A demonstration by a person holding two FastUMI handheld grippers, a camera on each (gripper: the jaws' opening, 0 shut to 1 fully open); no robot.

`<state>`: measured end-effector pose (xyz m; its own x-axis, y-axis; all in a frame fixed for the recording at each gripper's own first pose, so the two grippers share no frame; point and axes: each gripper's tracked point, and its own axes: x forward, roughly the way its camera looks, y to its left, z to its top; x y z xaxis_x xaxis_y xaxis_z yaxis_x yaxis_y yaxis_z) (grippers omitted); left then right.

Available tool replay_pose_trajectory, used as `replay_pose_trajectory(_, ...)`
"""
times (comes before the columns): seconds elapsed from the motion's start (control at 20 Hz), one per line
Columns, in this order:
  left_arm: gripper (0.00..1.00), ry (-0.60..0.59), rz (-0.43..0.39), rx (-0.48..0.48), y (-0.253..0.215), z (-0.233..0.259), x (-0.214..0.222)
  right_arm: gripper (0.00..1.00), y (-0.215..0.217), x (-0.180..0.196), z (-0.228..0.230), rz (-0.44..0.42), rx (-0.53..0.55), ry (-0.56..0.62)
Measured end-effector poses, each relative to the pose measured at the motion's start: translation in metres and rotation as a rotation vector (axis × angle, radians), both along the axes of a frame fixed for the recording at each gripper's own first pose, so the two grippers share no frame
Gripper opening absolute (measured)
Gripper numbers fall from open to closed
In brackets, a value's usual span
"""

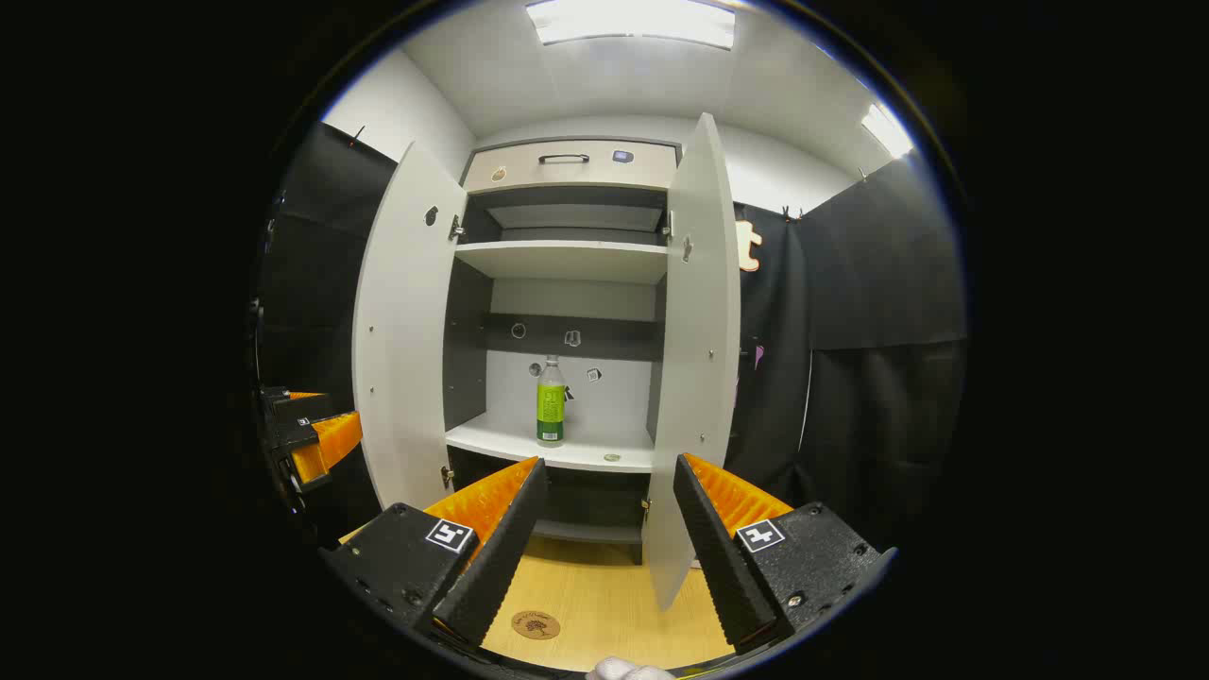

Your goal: Grasp the bottle in the cabinet with the left hand and place it on the coaster, then close the right door with the right hand and the left door with the left hand.

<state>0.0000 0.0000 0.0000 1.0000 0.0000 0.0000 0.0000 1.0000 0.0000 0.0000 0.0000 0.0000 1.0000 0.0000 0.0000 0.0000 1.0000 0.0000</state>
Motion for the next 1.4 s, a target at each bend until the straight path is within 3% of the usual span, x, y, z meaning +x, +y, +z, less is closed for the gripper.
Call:
replay_pose_trajectory(0.55, 0.95, -0.006, 0.005, 0.0, 0.017, -0.001, -0.007, 0.83, 0.025, 0.002, -0.004, 0.022, 0.04, 0.026)
replay_pose_trajectory(0.75, 0.95, -0.012, -0.024, 0.016, 0.012, 0.0, -0.001, 0.83, 0.007, 0.001, 0.003, -0.028, 0.041, 0.008)
replay_pose_trajectory(1.4, 0.95, -0.081, -0.133, 0.005, -0.096, 0.027, 0.15, 0.83, -0.048, 0.017, 0.009, -0.066, 0.032, 0.015)
